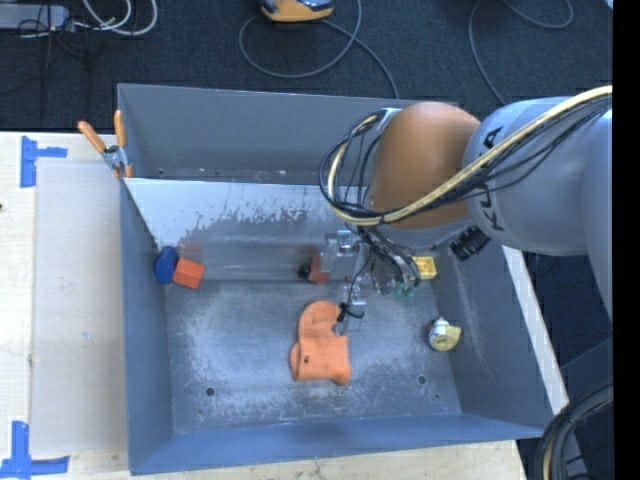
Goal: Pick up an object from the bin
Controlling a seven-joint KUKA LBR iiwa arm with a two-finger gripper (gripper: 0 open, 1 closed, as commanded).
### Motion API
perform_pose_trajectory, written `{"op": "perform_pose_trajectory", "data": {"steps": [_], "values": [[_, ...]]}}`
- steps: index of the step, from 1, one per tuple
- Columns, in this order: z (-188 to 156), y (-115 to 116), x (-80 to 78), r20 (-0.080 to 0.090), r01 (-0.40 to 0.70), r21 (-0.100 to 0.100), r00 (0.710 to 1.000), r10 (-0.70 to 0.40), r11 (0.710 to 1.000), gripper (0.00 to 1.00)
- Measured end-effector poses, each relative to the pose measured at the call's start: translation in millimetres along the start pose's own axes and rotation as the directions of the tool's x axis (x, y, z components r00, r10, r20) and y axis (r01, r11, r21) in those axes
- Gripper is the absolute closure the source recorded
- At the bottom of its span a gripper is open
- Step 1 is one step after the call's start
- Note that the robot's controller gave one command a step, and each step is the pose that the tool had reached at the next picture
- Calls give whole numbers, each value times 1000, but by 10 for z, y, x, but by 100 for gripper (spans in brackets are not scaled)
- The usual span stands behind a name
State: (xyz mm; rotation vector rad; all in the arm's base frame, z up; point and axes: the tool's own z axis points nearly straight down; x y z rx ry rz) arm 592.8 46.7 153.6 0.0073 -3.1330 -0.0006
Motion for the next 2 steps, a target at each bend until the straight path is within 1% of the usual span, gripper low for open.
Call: {"op": "perform_pose_trajectory", "data": {"steps": [1, 2], "values": [[-48, -2, -15, 7, -1, 0, 1000, 1, 1000, 0], [376, 24, 215, 6, 75, 0, 997, -75, 997, 0]]}}
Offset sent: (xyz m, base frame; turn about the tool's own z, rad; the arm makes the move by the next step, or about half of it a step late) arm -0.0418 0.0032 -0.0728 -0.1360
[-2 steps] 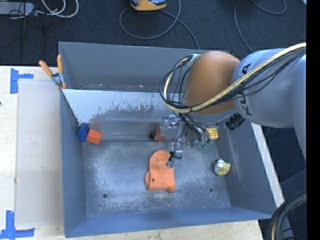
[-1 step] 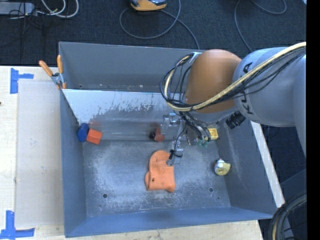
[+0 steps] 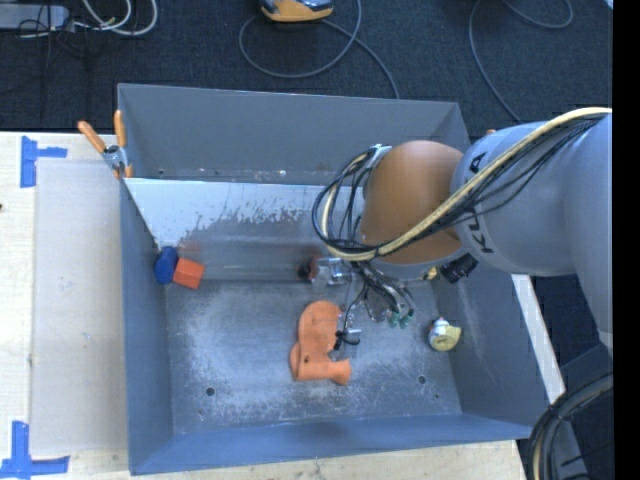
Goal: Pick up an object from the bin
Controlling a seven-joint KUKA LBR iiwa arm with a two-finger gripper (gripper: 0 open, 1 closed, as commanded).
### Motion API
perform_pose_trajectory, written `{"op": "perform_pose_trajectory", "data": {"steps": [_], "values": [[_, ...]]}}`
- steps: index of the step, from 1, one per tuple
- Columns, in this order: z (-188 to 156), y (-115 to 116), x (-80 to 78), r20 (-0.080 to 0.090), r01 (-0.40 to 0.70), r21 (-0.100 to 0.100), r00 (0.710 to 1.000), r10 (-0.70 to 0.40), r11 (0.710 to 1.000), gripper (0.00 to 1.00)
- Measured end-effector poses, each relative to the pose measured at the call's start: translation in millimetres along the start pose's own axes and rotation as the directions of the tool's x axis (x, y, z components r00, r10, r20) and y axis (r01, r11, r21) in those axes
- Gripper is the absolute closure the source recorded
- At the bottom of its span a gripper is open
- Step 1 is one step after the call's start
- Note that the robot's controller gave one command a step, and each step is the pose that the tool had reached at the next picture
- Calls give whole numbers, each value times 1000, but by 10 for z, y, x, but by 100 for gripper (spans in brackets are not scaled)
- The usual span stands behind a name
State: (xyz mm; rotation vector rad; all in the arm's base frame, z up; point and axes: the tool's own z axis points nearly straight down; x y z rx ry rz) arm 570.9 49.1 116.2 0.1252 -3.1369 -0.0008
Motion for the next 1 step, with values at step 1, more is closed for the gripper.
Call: {"op": "perform_pose_trajectory", "data": {"steps": [1], "values": [[431, 115, 279, -1, 119, -1, 993, -119, 993, 0]]}}
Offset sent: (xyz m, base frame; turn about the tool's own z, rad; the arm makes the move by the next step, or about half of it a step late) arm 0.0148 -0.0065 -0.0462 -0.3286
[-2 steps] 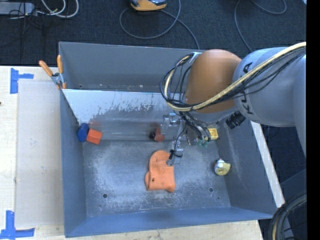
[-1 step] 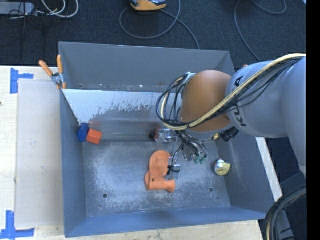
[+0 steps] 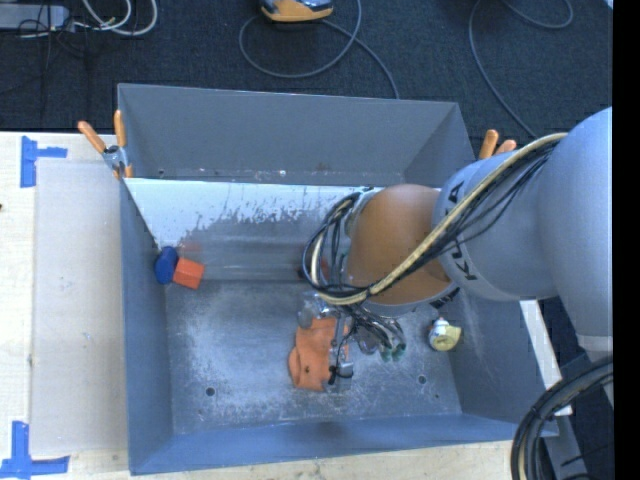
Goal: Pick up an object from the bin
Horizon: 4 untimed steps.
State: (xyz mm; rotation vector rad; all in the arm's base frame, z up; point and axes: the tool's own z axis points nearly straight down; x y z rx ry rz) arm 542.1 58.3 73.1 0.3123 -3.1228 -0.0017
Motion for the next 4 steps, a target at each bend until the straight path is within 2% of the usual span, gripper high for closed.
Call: {"op": "perform_pose_trajectory", "data": {"steps": [1, 2, 3, 4], "values": [[18, -243, -410, 4, 204, 1, 979, -204, 979, 100], [18, -243, -410, 4, 203, 1, 979, -203, 979, 100], [18, -240, -567, 4, 190, 0, 982, -190, 982, 100], [-498, -130, -557, -2, 178, -2, 984, -178, 984, 100]]}}
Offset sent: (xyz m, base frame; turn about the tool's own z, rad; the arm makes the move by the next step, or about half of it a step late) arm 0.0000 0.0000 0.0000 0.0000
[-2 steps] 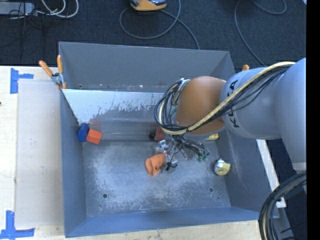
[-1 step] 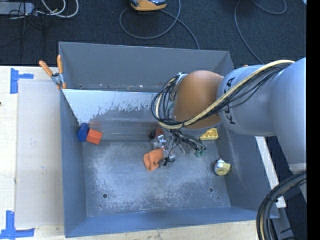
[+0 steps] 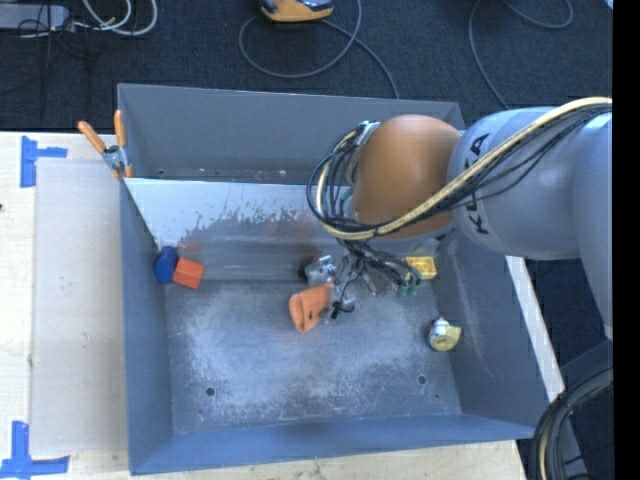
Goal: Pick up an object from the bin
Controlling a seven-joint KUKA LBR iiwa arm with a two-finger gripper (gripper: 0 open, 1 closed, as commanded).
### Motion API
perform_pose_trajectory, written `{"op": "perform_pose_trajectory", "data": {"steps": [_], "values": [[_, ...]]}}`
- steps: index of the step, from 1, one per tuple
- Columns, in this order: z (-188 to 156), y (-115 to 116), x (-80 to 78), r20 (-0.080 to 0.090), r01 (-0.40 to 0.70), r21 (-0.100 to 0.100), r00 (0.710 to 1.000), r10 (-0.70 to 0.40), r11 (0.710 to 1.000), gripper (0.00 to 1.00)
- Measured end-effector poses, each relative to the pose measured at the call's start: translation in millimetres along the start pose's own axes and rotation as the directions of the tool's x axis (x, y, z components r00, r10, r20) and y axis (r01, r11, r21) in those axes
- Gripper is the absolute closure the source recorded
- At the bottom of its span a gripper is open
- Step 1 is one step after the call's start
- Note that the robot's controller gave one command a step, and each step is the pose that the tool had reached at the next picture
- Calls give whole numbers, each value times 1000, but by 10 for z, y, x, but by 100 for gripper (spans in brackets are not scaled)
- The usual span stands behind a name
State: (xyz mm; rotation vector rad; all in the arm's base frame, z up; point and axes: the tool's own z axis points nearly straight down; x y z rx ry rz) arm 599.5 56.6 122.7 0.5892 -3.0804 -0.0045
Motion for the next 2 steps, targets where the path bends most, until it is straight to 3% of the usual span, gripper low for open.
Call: {"op": "perform_pose_trajectory", "data": {"steps": [1, 2], "values": [[-176, -132, -98, 20, -10, 6, 1000, 10, 1000, 100], [-1521, 10, 199, 4, 13, 0, 1000, -13, 1000, 100]]}}
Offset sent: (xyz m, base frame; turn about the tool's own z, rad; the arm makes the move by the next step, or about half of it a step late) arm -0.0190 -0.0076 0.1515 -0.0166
